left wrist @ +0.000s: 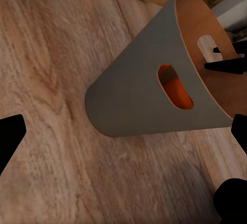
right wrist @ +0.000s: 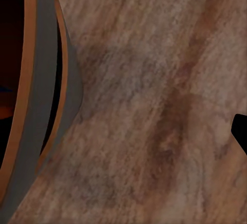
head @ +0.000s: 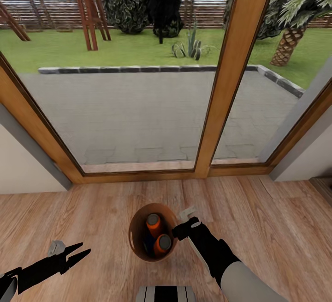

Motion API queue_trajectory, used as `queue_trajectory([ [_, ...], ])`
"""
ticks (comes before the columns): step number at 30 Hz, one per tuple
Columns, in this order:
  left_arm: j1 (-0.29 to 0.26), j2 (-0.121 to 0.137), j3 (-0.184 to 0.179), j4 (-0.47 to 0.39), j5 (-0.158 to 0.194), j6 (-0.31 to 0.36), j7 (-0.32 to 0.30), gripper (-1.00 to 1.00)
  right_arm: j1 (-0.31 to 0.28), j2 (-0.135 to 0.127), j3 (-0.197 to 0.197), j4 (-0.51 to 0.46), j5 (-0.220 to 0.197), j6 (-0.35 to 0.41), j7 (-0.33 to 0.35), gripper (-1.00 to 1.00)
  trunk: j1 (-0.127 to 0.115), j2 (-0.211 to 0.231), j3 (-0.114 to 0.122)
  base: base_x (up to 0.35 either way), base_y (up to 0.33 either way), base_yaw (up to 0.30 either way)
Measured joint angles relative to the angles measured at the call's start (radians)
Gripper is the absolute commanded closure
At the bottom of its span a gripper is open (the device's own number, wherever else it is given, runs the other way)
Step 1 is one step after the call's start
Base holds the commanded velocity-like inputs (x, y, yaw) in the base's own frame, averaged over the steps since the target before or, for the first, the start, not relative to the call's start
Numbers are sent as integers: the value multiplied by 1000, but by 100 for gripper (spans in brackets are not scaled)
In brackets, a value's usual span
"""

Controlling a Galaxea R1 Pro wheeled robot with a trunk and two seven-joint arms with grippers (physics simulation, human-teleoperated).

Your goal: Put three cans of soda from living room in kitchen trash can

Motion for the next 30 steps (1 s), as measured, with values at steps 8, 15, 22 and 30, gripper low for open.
queue_trajectory([
  [8,0,0,0,-1,0,0,-3,-100,0,0,0,0,0,-1,0,-100,0,0,0,0,0,0],
  [15,0,0,0,-1,0,0,-3,-100,0,0,-1,0,-1,-2,0,-100,0,0,0,0,0,0],
  [22,0,0,0,-1,0,0,-3,-100,0,0,0,0,-1,-2,0,-100,0,0,0,0,0,0],
  [30,0,0,0,-1,0,0,-3,-100,0,0,0,0,1,-2,-1,-100,-3,1,23,0,0,0],
])
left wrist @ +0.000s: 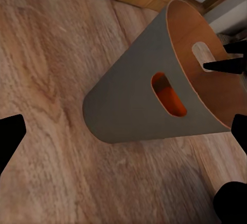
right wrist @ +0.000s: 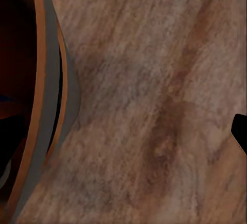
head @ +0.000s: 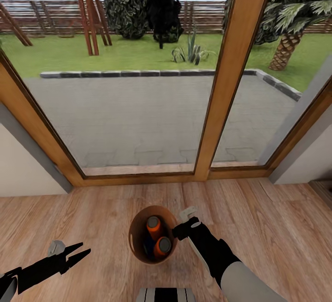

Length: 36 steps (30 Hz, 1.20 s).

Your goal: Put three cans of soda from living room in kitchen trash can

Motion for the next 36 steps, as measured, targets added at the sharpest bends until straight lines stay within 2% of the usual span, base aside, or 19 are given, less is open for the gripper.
queue_trajectory([
  [7,0,0,0,0,0,0,0,-100,0,0,0,0,-1,0,0,-100,0,0,0,0,0,0],
  [11,0,0,0,0,0,0,0,-100,0,0,0,0,-1,0,0,-100,-2,1,15,0,0,0],
  [16,0,0,0,0,0,0,0,-100,0,0,0,0,-1,0,0,-100,-21,36,31,0,0,0],
  [20,0,0,0,0,0,0,0,-100,0,0,0,0,-1,0,0,-100,-21,36,31,0,0,0],
  [32,0,0,0,-1,0,0,0,-100,0,0,1,0,-1,0,0,-100,-67,120,69,0,0,0],
  [36,0,0,0,-1,0,0,0,-100,0,0,1,0,-1,0,0,-100,-71,127,72,0,0,0],
])
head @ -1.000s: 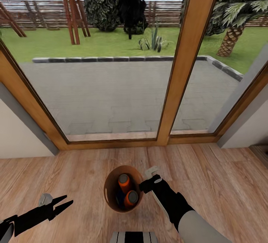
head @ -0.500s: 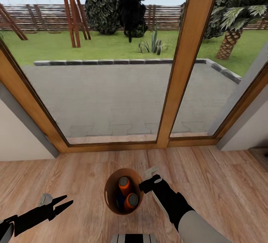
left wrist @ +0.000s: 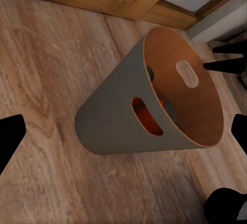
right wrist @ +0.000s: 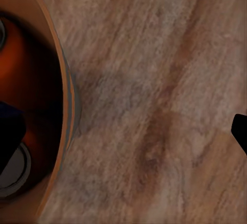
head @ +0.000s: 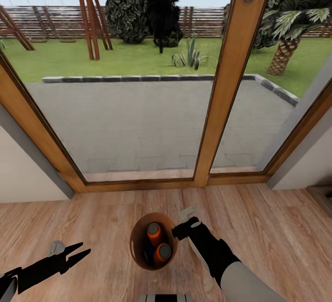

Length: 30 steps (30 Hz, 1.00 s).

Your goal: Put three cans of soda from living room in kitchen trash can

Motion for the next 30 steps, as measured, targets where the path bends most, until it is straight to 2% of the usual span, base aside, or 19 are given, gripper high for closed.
queue_trajectory([
  [30,0,0,0,0,0,0,0,-100,0,4,0,0,0,0,0,-100,-115,210,94,0,0,0],
])
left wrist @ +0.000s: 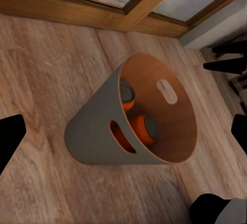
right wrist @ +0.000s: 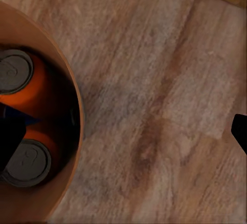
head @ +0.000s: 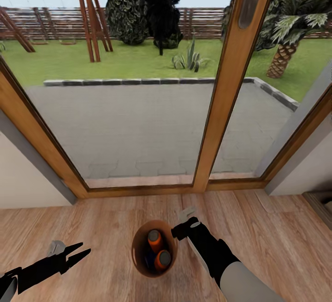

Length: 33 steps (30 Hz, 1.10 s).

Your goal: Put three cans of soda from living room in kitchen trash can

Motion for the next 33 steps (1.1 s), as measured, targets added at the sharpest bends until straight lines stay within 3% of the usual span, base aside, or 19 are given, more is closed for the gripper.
queue_trajectory([
  [12,0,0,0,0,0,0,0,-100,0,0,0,0,0,0,0,-100,-46,84,39,0,0,0],
  [33,0,0,0,0,0,0,0,-100,0,0,0,0,0,0,0,-100,-126,231,137,0,0,0],
])
